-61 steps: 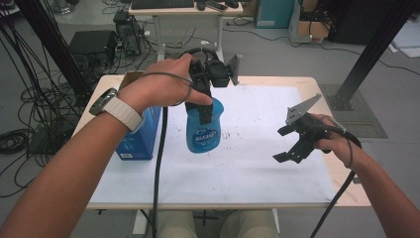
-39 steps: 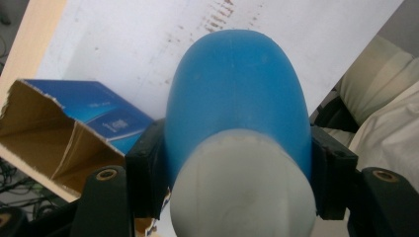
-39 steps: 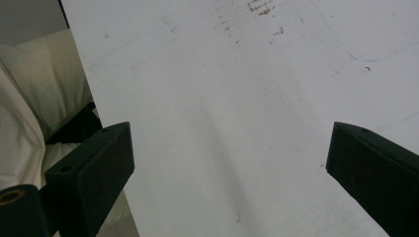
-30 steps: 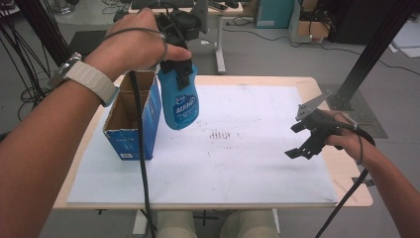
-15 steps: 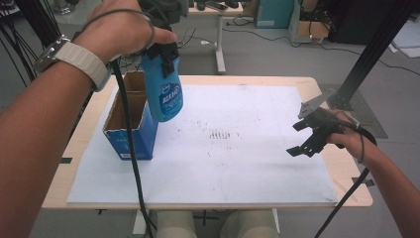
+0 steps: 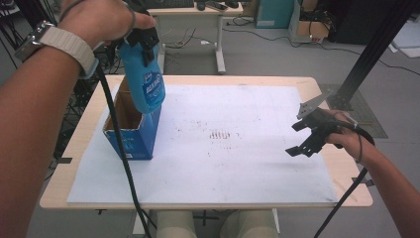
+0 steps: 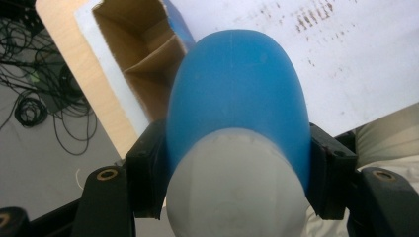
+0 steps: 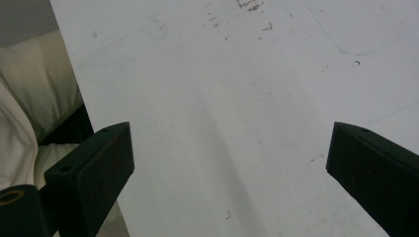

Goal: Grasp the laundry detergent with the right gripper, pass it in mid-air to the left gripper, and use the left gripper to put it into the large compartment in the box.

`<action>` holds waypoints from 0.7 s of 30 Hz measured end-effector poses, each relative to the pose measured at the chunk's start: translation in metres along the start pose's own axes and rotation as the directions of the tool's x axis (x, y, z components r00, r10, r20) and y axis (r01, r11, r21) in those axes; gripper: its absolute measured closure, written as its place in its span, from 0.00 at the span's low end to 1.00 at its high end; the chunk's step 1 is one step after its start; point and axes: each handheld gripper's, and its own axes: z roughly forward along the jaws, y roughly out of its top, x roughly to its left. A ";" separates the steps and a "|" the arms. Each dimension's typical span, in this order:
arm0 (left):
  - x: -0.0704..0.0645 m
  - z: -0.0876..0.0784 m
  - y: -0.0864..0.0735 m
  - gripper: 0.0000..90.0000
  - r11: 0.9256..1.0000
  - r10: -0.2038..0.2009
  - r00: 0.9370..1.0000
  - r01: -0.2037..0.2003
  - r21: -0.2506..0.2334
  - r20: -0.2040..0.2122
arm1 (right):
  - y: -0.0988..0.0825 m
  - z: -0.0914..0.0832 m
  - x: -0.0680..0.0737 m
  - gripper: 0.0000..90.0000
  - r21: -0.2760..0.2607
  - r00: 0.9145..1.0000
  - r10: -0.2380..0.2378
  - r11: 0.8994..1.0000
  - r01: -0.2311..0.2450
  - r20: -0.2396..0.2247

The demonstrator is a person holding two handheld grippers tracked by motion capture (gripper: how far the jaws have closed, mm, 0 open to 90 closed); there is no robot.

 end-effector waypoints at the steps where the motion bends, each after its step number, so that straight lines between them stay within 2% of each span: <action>1: 0.003 0.000 -0.001 0.42 1.000 -0.016 1.000 0.016 -0.002 -0.002 | 0.001 0.002 -0.002 0.05 -0.024 1.000 -0.032 0.999 0.032 -0.001; 3: 0.010 -0.003 -0.002 0.42 1.000 -0.012 1.000 0.012 0.016 -0.007 | 0.001 0.002 -0.002 0.05 -0.019 0.999 -0.031 0.999 0.031 -0.005; 7: 0.021 -0.003 -0.006 0.42 0.999 -0.049 0.999 0.050 0.018 -0.011 | 0.000 0.002 -0.002 0.05 -0.012 1.000 -0.019 1.000 0.019 0.002; 9: 0.026 -0.002 -0.008 0.42 0.997 -0.072 0.997 0.072 0.018 -0.022 | 0.000 0.002 -0.004 0.05 -0.031 0.999 -0.033 0.999 0.033 0.006; 11: 0.030 0.001 -0.009 0.42 0.996 -0.089 0.995 0.090 0.020 -0.033 | 0.000 0.001 -0.002 0.05 -0.008 1.000 0.005 1.000 -0.005 0.011; 12: 0.032 0.001 -0.010 0.42 0.995 -0.098 0.995 0.098 0.018 -0.034 | 0.000 0.002 -0.005 0.05 -0.028 1.000 -0.025 0.999 0.025 0.009; 13: 0.036 0.004 -0.011 0.42 0.993 -0.114 0.993 0.115 0.021 -0.037 | 0.000 0.001 -0.003 0.05 -0.010 1.000 0.004 1.000 -0.004 0.009; 14: 0.036 0.004 -0.011 0.42 0.993 -0.114 0.993 0.115 0.021 -0.037 | 0.000 0.001 -0.003 0.05 -0.010 1.000 0.004 1.000 -0.004 0.009; 15: 0.038 0.005 -0.012 0.42 0.992 -0.127 0.991 0.128 0.016 -0.038 | 0.000 0.003 -0.005 0.05 -0.024 0.999 -0.032 0.999 0.032 0.006; 19: 0.045 0.009 -0.014 0.42 0.987 -0.156 0.987 0.157 0.020 -0.045 | -0.001 0.005 -0.005 0.05 -0.019 1.000 -0.030 0.999 0.030 0.003; 21: 0.048 0.013 -0.014 0.42 0.985 -0.170 0.983 0.171 0.020 -0.066 | -0.001 0.005 -0.005 0.05 -0.012 1.000 -0.029 1.000 0.029 0.004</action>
